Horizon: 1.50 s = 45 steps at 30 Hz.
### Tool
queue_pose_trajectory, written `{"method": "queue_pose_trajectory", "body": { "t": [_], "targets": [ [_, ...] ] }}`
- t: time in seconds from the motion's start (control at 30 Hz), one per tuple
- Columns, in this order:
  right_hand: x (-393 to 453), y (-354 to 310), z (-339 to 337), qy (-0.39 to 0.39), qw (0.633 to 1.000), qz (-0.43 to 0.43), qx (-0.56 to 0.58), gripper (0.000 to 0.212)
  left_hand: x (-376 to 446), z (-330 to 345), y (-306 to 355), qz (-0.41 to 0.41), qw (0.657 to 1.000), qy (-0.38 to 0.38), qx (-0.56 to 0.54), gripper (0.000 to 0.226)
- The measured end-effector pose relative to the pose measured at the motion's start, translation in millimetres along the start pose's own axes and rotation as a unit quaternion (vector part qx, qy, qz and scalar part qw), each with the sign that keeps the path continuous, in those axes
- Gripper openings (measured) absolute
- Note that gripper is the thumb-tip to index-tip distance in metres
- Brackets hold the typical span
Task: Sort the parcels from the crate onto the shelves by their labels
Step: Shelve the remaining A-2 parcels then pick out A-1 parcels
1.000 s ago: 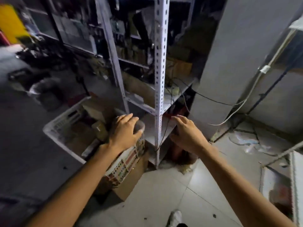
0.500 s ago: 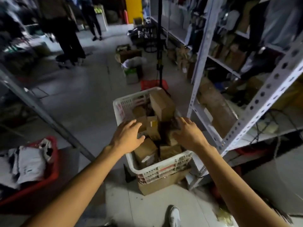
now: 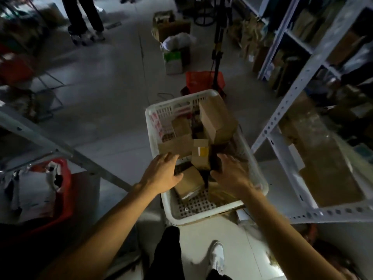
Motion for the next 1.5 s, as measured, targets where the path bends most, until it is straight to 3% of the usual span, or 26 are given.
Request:
{"method": "queue_pose_trajectory", "body": {
  "t": [0.2,0.4,0.47,0.6,0.63,0.8,0.87,1.0,1.07,1.13,1.2,1.27,1.33,1.4,1.47,1.5],
  "targets": [
    [55,24,42,-0.022,0.985,0.143,0.093,0.064,100,20,-10,0.060,0.994,-0.091,0.000,0.076],
    [77,53,90,-0.002,0.920,0.292,0.261,0.048,189,52,25,0.160,0.975,-0.145,0.047,0.081],
    [85,58,104,0.039,0.861,0.323,0.391,0.049,206,73,38,0.186,0.967,-0.173,0.027,0.085],
    [94,49,132,0.077,0.661,0.346,0.661,0.051,213,94,36,0.168,0.973,-0.157,0.012,0.088],
    [89,47,137,0.086,0.649,0.357,0.667,0.051,206,97,29,0.149,0.976,-0.158,-0.002,0.083],
    [66,37,155,0.097,0.707,0.359,0.602,0.034,165,115,3,0.137,0.969,-0.189,-0.077,0.058],
    [59,31,164,0.075,0.688,0.368,0.621,0.022,154,115,0,0.147,0.960,-0.211,-0.110,0.051],
    [48,30,179,0.034,0.667,0.372,0.645,0.036,133,113,-2,0.178,0.940,-0.245,-0.161,0.044],
    [41,34,180,0.037,0.669,0.372,0.642,0.043,121,109,-5,0.184,0.936,-0.214,-0.211,0.045],
    [36,34,176,0.049,0.648,0.353,0.673,0.043,116,106,-23,0.115,0.929,-0.170,-0.309,0.046],
    [32,31,170,0.060,0.614,0.317,0.720,0.044,106,114,-44,-0.001,0.895,-0.176,-0.410,0.049],
    [25,25,168,0.048,0.574,0.286,0.766,0.062,94,129,-50,-0.095,0.830,-0.208,-0.509,0.054],
    [19,16,165,0.021,0.562,0.260,0.785,0.069,76,142,-42,-0.172,0.725,-0.243,-0.621,0.056],
    [9,15,157,0.034,0.585,0.264,0.766,0.062,60,144,-25,-0.203,0.636,-0.272,-0.693,0.063],
    [1,27,141,0.090,0.635,0.251,0.725,0.046,57,138,-22,-0.200,0.627,-0.255,-0.709,0.068],
    [-4,32,128,0.127,0.662,0.236,0.700,0.042,58,133,-22,-0.183,0.648,-0.236,-0.700,0.070]
  ]
}}
Point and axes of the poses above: each hand's wrist, its own x-axis towards the middle knuckle, its own z-axis out of the palm, y = z × x, the point moved 10 cm from there along x, towards the middle knuckle, and after that the axes turned 2 degrees about -y, right-handed, at the moved point
